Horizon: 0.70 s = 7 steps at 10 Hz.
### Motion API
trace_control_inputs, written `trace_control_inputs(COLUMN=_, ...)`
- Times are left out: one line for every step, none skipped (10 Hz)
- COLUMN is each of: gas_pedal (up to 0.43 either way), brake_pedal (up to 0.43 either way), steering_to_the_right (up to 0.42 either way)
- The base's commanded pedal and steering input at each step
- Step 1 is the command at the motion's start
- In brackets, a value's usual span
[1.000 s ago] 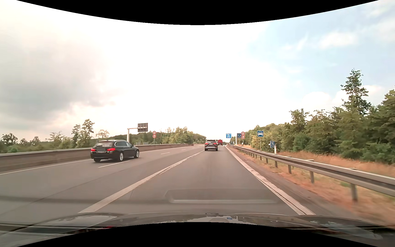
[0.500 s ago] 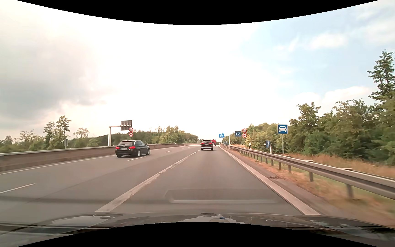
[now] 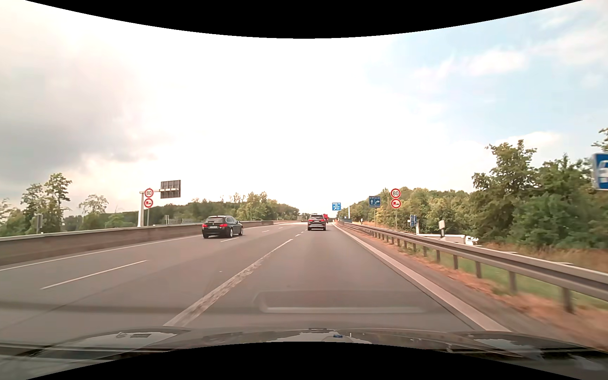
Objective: Follow the waypoints while adhering to traffic rules and regulations
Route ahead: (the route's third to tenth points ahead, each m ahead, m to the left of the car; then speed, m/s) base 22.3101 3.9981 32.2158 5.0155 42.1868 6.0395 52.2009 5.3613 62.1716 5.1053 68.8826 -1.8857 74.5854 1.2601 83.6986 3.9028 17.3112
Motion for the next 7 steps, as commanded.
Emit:
trace_control_inputs(gas_pedal=0.339, brake_pedal=0.000, steering_to_the_right=0.006)
trace_control_inputs(gas_pedal=0.339, brake_pedal=0.000, steering_to_the_right=0.006)
trace_control_inputs(gas_pedal=0.339, brake_pedal=0.000, steering_to_the_right=0.008)
trace_control_inputs(gas_pedal=0.339, brake_pedal=0.000, steering_to_the_right=0.010)
trace_control_inputs(gas_pedal=0.339, brake_pedal=0.000, steering_to_the_right=0.011)
trace_control_inputs(gas_pedal=0.339, brake_pedal=0.000, steering_to_the_right=0.011)
trace_control_inputs(gas_pedal=0.339, brake_pedal=0.000, steering_to_the_right=0.010)
